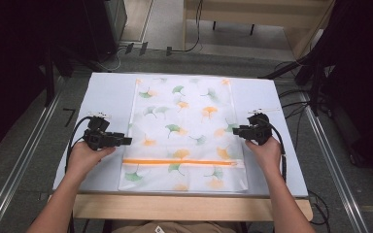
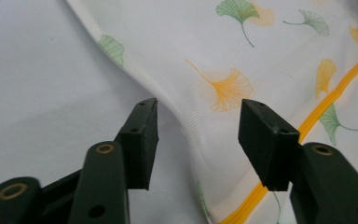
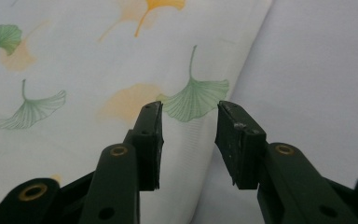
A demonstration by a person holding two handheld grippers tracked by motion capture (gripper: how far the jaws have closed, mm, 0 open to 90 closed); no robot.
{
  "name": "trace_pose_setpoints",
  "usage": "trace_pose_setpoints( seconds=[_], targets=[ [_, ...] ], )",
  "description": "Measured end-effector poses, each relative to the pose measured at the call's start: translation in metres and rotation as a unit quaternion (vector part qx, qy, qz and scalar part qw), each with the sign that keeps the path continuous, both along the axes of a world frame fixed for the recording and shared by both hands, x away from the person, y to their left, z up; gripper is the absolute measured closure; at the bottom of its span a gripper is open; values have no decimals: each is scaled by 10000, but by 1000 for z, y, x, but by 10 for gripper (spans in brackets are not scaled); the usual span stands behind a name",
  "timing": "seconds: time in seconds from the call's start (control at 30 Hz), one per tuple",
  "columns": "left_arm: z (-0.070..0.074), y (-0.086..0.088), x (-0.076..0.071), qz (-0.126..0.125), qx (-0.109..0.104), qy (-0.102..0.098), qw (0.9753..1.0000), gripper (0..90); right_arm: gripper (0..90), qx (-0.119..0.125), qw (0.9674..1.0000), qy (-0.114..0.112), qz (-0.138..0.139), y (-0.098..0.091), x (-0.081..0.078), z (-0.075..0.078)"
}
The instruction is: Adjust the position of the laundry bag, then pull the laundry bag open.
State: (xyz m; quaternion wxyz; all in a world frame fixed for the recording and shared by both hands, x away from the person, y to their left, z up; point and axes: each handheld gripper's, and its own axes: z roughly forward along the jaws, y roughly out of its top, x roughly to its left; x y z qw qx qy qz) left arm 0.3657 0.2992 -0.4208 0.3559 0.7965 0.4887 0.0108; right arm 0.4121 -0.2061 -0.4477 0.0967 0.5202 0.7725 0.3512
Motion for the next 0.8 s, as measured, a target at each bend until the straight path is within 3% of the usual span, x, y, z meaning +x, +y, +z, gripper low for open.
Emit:
trace_pose_setpoints(
  seconds=[0.2,0.33,0.5,0.63,0.8],
  targets=[
    [8,-7,-4,-126,-53,-156,9998,425,557,-40,9995,-176,262,3,-18,6],
    [9,-11,-6,-182,-24,-152,9997,416,554,-103,9986,-300,432,4,-31,8],
    [12,-17,-8,-282,-19,-197,9994,412,532,35,9988,-235,427,0,-46,13],
    [13,-23,-9,-353,35,-185,9992,412,528,52,9988,-222,443,-2,-54,14],
    [16,-29,-10,-456,-47,-209,9987,410,529,35,9989,-139,448,-4,-64,15]
  ],
)
